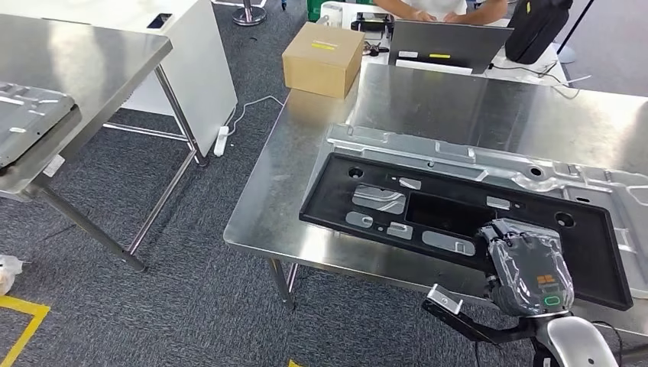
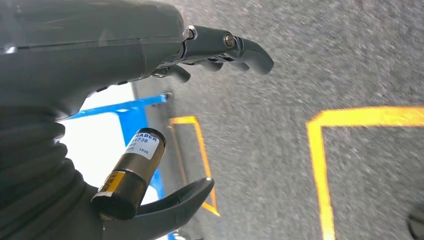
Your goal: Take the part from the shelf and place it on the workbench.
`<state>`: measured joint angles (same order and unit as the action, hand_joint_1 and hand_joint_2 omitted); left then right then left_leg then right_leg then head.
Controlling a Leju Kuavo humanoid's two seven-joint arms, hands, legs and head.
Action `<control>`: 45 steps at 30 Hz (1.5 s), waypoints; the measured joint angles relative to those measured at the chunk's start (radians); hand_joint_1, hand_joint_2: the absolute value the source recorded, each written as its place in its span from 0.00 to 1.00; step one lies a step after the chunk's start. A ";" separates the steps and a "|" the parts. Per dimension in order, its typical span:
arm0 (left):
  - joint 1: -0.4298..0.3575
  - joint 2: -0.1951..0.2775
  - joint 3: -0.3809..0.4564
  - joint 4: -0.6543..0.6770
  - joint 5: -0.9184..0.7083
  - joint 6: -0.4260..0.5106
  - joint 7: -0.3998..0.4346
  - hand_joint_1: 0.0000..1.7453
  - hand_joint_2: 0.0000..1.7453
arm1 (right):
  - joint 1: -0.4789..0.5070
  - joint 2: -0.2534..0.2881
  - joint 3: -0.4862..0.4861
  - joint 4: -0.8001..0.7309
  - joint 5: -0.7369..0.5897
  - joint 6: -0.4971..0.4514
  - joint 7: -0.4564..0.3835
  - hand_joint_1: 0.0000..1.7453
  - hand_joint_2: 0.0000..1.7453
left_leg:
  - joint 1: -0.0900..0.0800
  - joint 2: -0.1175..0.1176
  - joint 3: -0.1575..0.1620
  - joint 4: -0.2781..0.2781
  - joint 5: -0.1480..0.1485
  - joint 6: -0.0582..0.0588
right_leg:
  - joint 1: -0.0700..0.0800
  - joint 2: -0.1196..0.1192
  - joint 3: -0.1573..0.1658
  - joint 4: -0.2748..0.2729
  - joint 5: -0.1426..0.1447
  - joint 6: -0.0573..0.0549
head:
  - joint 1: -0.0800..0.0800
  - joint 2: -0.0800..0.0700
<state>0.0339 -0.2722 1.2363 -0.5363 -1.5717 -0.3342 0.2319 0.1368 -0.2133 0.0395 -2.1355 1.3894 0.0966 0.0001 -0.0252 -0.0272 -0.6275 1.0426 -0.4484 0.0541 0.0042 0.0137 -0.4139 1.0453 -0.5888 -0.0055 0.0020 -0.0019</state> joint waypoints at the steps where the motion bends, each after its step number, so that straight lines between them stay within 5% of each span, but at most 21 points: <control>1: -0.001 -0.001 0.001 -0.001 0.000 0.000 0.000 0.00 1.00 | 0.000 0.001 -0.005 0.000 -0.001 0.000 0.000 1.00 1.00 | 0.004 0.002 0.020 -0.012 0.004 0.004 | 0.001 -0.001 -0.002 0.026 0.008 0.005 | 0.001 0.000; 3: -0.005 -0.002 0.001 -0.002 0.000 -0.001 0.000 0.00 1.00 | -0.001 0.002 -0.013 0.000 -0.002 0.001 0.000 1.00 1.00 | 0.009 0.005 0.055 -0.026 0.004 0.010 | -0.002 -0.005 -0.048 0.110 -0.009 0.016 | 0.004 0.000; 5: -0.009 -0.003 0.001 -0.004 0.000 -0.002 -0.001 0.00 1.00 | 0.000 0.003 -0.017 0.002 -0.003 0.002 0.000 1.00 1.00 | 0.010 0.006 0.075 -0.031 -0.008 0.011 | -0.009 -0.007 -0.126 0.202 -0.064 0.027 | 0.006 0.000; 7: -0.007 -0.004 0.002 -0.004 0.000 -0.005 -0.001 0.00 1.00 | 0.005 0.004 -0.025 0.006 -0.007 0.005 0.000 1.00 1.00 | 0.013 0.004 0.096 -0.032 -0.026 0.007 | -0.017 -0.008 -0.183 0.219 -0.106 0.036 | 0.006 0.000; 8: -0.006 -0.004 0.002 -0.004 0.000 -0.007 -0.001 0.00 1.00 | 0.006 0.005 -0.031 0.010 -0.010 0.007 0.000 1.00 1.00 | 0.016 0.004 0.109 -0.032 -0.036 0.004 | -0.021 -0.009 -0.195 0.193 -0.098 0.040 | 0.006 0.000; 9: -0.004 -0.005 0.002 -0.005 0.000 -0.008 -0.001 0.00 1.00 | 0.008 0.005 -0.040 0.013 -0.015 0.009 0.000 1.00 1.00 | 0.019 0.003 0.121 -0.032 -0.047 0.000 | -0.025 -0.009 -0.197 0.146 -0.058 0.044 | 0.007 0.000; 12: -0.002 -0.005 0.003 -0.008 0.000 -0.011 0.000 0.00 1.00 | 0.014 0.008 -0.072 0.025 -0.031 0.018 -0.002 1.00 1.00 | 0.020 0.002 0.147 -0.028 -0.082 -0.018 | -0.029 -0.018 -0.189 0.025 0.095 0.040 | 0.008 0.000; 15: -0.007 -0.005 0.003 -0.014 0.002 -0.011 -0.001 0.00 1.00 | 0.018 0.013 -0.115 0.035 -0.049 0.032 -0.005 1.00 1.00 | 0.019 0.003 0.159 -0.012 -0.090 -0.038 | -0.028 -0.016 -0.177 0.012 0.115 0.014 | 0.007 0.000; 17: -0.013 -0.005 0.004 -0.016 0.010 -0.012 -0.004 0.00 1.00 | 0.017 0.017 -0.152 0.046 -0.060 0.039 -0.006 1.00 1.00 | 0.021 0.009 0.133 0.045 -0.095 -0.048 | -0.029 -0.017 -0.166 0.007 0.116 0.001 | 0.007 0.000; 21: -0.019 -0.006 0.023 -0.016 0.034 -0.020 -0.011 0.00 1.00 | 0.016 0.024 -0.217 0.090 -0.077 0.046 -0.014 1.00 1.00 | 0.024 0.018 -0.014 0.258 -0.189 -0.056 | -0.026 -0.018 -0.156 -0.001 0.105 -0.012 | 0.006 0.000; 23: -0.017 -0.006 0.031 -0.016 0.037 -0.022 -0.012 0.00 1.00 | 0.017 0.026 -0.233 0.108 -0.079 0.046 -0.019 1.00 1.00 | 0.022 0.019 -0.036 0.238 -0.159 -0.048 | -0.021 -0.016 -0.145 -0.001 0.095 -0.013 | 0.006 0.000; 25: -0.015 -0.005 0.035 -0.017 0.039 -0.023 -0.017 0.00 1.00 | 0.017 0.029 -0.242 0.120 -0.080 0.046 -0.021 1.00 1.00 | 0.016 0.021 -0.004 0.109 -0.061 -0.028 | -0.016 -0.015 -0.131 -0.002 0.084 -0.013 | 0.007 0.000; 26: -0.015 -0.005 0.037 -0.018 0.039 -0.024 -0.022 0.00 1.00 | 0.017 0.031 -0.246 0.125 -0.080 0.046 -0.021 1.00 1.00 | 0.011 0.022 0.011 0.054 -0.034 -0.017 | -0.014 -0.016 -0.125 -0.003 0.079 -0.012 | 0.007 0.000; 28: -0.016 -0.004 0.043 -0.020 0.040 -0.026 -0.034 0.00 1.00 | 0.017 0.035 -0.254 0.136 -0.082 0.048 -0.022 0.50 0.50 | 0.003 0.023 0.027 -0.002 -0.015 -0.006 | -0.013 -0.017 -0.121 -0.003 0.071 -0.005 | 0.007 0.000; 30: -0.016 -0.005 0.050 -0.021 0.037 -0.031 -0.040 0.00 1.00 | 0.017 0.039 -0.268 0.148 -0.086 0.052 -0.025 0.00 0.00 | 0.004 0.021 0.033 -0.011 -0.003 -0.026 | -0.011 -0.018 -0.118 -0.004 0.066 -0.004 | 0.007 0.000; 32: -0.016 -0.007 0.056 -0.021 0.028 -0.039 -0.033 0.00 1.00 | 0.013 0.044 -0.285 0.166 -0.089 0.057 -0.030 0.00 0.00 | 0.005 0.020 0.035 -0.014 0.004 -0.036 | -0.010 -0.019 -0.113 -0.007 0.064 -0.005 | 0.008 0.000; 36: -0.023 -0.007 0.066 -0.021 0.009 -0.031 -0.012 0.00 0.00 | -0.004 0.061 -0.320 0.221 -0.083 0.064 -0.034 0.00 0.00 | 0.005 0.020 0.039 -0.015 -0.001 -0.024 | -0.011 -0.019 -0.105 -0.017 0.061 0.001 | 0.007 0.000; 45: -0.034 -0.007 0.087 -0.021 0.010 -0.020 -0.006 0.00 0.00 | -0.029 0.089 -0.359 0.306 -0.067 0.076 -0.042 0.00 0.00 | 0.005 0.020 0.046 -0.015 -0.008 -0.016 | -0.010 -0.019 -0.092 -0.028 0.059 0.007 | 0.007 0.000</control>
<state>-0.0005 -0.2789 1.3229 -0.5570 -1.5615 -0.3541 0.2261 0.1074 -0.1239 -0.3195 -1.8299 1.3225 0.1729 -0.0419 -0.0203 -0.0070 -0.5812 1.0274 -0.4565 0.0383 -0.0061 -0.0056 -0.5063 1.0175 -0.5302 0.0018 0.0094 -0.0019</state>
